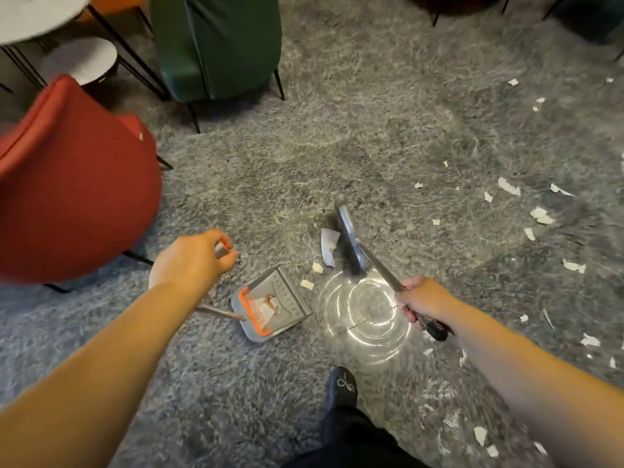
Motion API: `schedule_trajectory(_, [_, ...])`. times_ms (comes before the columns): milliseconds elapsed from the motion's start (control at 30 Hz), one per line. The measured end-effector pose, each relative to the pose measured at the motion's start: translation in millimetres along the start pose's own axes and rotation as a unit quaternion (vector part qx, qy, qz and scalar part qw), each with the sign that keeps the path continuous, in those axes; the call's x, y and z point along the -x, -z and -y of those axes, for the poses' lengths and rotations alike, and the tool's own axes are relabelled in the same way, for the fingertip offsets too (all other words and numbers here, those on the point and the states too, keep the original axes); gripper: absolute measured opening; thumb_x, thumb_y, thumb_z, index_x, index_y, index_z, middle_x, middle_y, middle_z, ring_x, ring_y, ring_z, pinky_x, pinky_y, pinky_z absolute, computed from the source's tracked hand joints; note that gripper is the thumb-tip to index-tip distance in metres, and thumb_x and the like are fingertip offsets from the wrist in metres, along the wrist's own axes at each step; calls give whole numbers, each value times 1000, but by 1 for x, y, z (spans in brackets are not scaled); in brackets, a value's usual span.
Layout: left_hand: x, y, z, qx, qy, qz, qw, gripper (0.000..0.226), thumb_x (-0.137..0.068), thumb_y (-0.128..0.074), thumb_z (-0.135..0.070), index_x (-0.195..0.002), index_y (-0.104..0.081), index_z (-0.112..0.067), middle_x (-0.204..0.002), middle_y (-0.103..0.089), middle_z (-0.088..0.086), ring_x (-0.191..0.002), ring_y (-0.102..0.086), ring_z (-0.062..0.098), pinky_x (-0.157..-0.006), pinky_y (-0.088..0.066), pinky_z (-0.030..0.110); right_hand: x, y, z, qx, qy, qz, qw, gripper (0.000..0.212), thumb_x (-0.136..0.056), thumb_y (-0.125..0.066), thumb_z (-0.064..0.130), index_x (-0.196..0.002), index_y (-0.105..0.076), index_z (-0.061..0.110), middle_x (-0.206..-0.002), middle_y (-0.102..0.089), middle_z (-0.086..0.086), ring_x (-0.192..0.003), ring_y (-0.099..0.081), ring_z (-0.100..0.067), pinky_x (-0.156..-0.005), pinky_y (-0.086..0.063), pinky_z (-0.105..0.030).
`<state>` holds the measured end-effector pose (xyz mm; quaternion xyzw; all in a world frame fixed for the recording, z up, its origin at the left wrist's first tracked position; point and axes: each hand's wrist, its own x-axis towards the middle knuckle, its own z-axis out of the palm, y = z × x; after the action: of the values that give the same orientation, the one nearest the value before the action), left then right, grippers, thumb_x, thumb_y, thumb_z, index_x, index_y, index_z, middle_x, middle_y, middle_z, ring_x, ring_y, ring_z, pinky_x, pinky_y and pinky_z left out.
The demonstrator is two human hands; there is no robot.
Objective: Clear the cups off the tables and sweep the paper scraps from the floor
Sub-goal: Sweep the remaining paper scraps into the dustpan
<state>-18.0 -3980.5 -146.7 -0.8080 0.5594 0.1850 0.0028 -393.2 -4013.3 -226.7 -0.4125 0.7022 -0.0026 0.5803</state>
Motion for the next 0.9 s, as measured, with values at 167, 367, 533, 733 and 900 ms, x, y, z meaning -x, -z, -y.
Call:
schedule_trajectory(167, [-35,5,0,-6,-16,-10,1000,18,-90,-62,-48,-91,-58,-31,-66,-59,-2,-60,-56,20,-46,-34,28,-46,4,39,66,-9,-19,998,7,-87,-52,0,-86,-53,7,-40,-54,-9,-29,-44,-19,-35,-36,-20])
schedule_trajectory(367, [-56,3,16,2,-31,-22,999,17,-89,-63,-46,-86,-54,-33,-63,-48,-9,-63,-53,23,-50,-34,29,-76,-33,65,153,-23,-16,988,15,-84,-49,-1,-72,-53,7,-37,-55,-5,-29,-49,-15,-32,-37,-17])
schedule_trajectory(533, [-81,10,24,18,-50,-22,998,16,-90,-61,-46,-88,-53,-33,-73,-56,-2,-69,-54,25,-54,-38,30,-58,-81,61,216,-52,17,975,25,-84,-43,-1,-107,-47,8,-60,-65,-7,-44,-59,-13,-39,-40,-18])
schedule_trajectory(733, [-95,18,32,27,-59,-16,998,15,-91,-60,-42,-93,-56,-28,-72,-50,-3,-66,-48,22,-51,-29,30,-13,-149,42,160,-66,51,984,44,-92,-45,5,-134,-37,15,-86,-64,-8,-48,-61,-10,-40,-45,-20])
schedule_trajectory(900, [-96,20,34,41,-77,-15,996,14,-92,-59,-41,-92,-56,-27,-65,-47,-8,-57,-44,13,-48,-27,26,20,-189,41,126,-65,81,987,45,-91,-45,7,-135,-40,15,-79,-63,-5,-38,-56,-5,-39,-41,-18])
